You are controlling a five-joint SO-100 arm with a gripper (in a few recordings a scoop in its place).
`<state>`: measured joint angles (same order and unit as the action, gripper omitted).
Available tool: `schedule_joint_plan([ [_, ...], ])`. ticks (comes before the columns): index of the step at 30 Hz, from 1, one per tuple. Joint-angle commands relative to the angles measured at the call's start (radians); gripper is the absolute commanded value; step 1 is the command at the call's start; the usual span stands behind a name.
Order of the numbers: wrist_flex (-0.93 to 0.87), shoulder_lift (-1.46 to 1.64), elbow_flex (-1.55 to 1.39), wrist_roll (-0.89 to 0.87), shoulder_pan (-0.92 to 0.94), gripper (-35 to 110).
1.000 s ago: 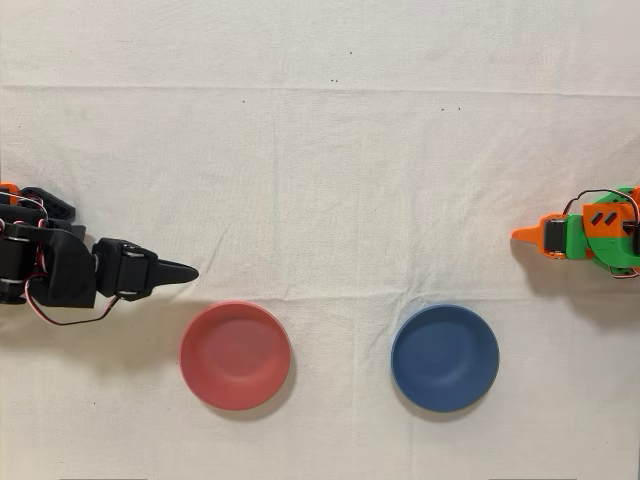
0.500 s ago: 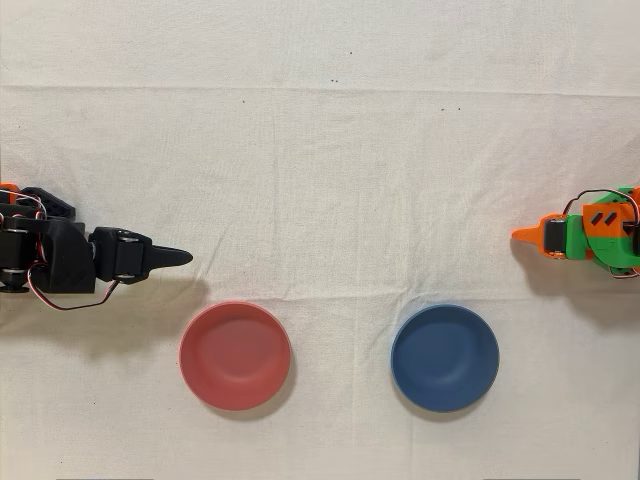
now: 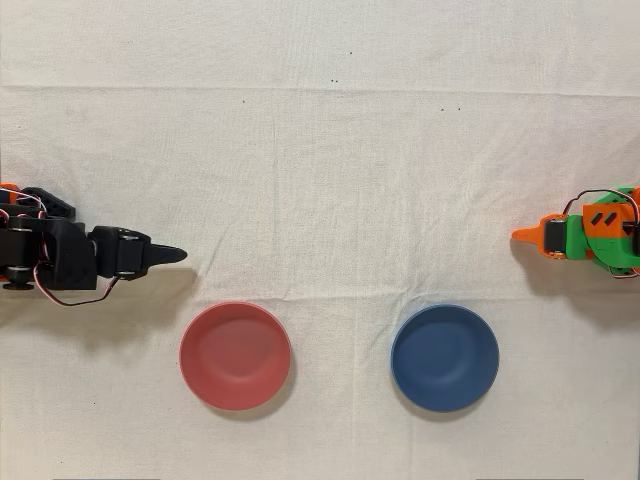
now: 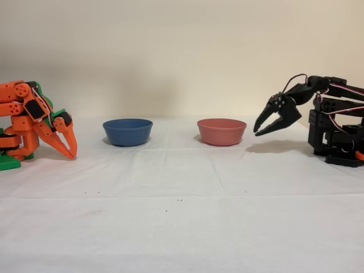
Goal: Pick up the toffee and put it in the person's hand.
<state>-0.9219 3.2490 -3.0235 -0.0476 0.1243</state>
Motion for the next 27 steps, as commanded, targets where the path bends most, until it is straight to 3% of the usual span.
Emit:
schedule_joint_plan([
  [1, -0.017, 0.031, -0.011, -0.011, -0.003, 0],
  [27, -0.058, 0.12, -0.135, -0.012, -0.04, 0],
])
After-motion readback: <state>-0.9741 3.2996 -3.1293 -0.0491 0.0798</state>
